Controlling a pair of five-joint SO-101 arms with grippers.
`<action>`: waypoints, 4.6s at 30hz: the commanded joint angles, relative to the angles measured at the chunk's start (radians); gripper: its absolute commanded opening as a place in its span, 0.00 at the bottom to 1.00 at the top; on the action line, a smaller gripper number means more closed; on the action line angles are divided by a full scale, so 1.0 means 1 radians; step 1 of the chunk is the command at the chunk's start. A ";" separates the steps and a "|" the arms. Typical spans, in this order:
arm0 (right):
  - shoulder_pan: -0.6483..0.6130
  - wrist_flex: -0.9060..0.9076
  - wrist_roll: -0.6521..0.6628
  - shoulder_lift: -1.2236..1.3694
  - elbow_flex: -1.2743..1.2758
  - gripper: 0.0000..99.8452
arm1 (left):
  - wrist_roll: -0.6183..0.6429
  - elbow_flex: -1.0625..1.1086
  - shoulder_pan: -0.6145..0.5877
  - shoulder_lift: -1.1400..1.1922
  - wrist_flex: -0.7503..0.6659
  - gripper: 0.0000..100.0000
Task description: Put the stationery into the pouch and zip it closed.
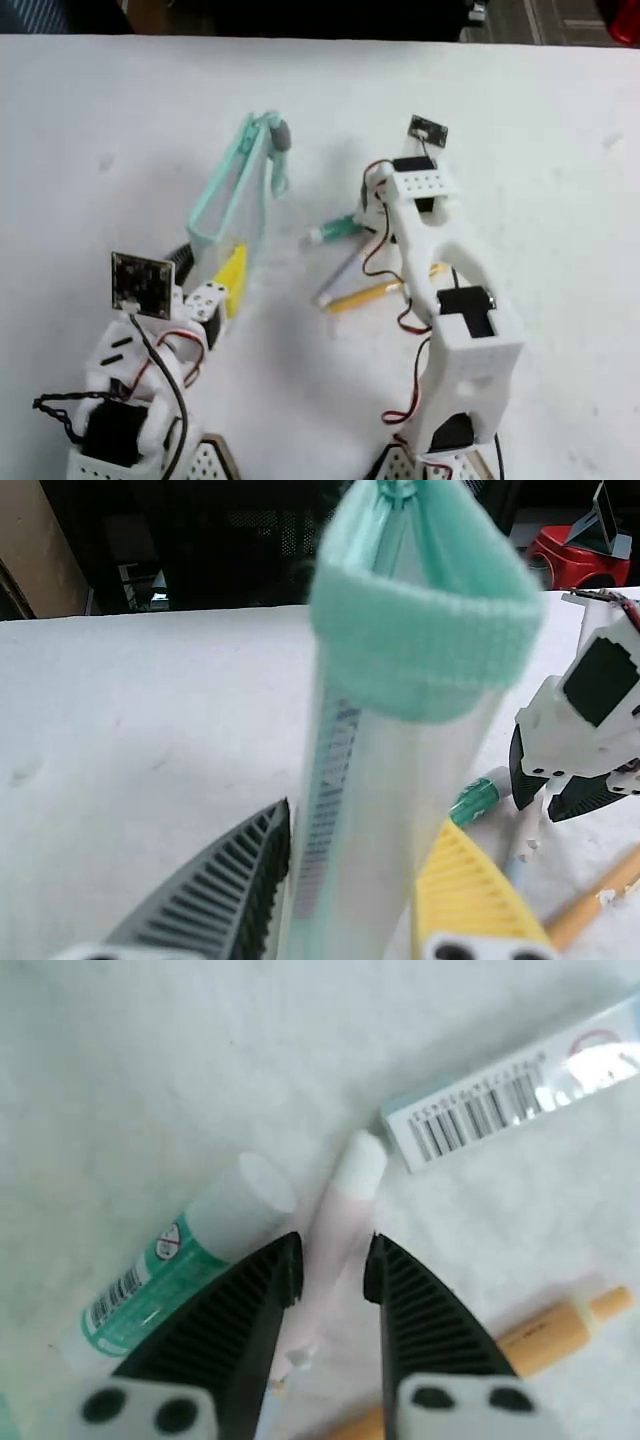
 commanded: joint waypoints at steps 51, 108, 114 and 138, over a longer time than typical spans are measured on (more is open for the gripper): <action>0.012 0.096 0.002 0.065 -0.117 0.02 | 0.017 -0.046 -0.001 0.007 0.028 0.20; -0.630 -0.237 0.525 -1.153 -0.107 0.02 | 0.011 -0.043 0.091 0.007 0.049 0.20; -0.628 -0.202 0.525 -1.118 -0.107 0.02 | 0.011 -0.043 0.091 0.007 0.051 0.20; -0.615 -0.058 0.525 -1.118 -0.028 0.20 | 0.011 -0.041 0.091 0.007 0.049 0.20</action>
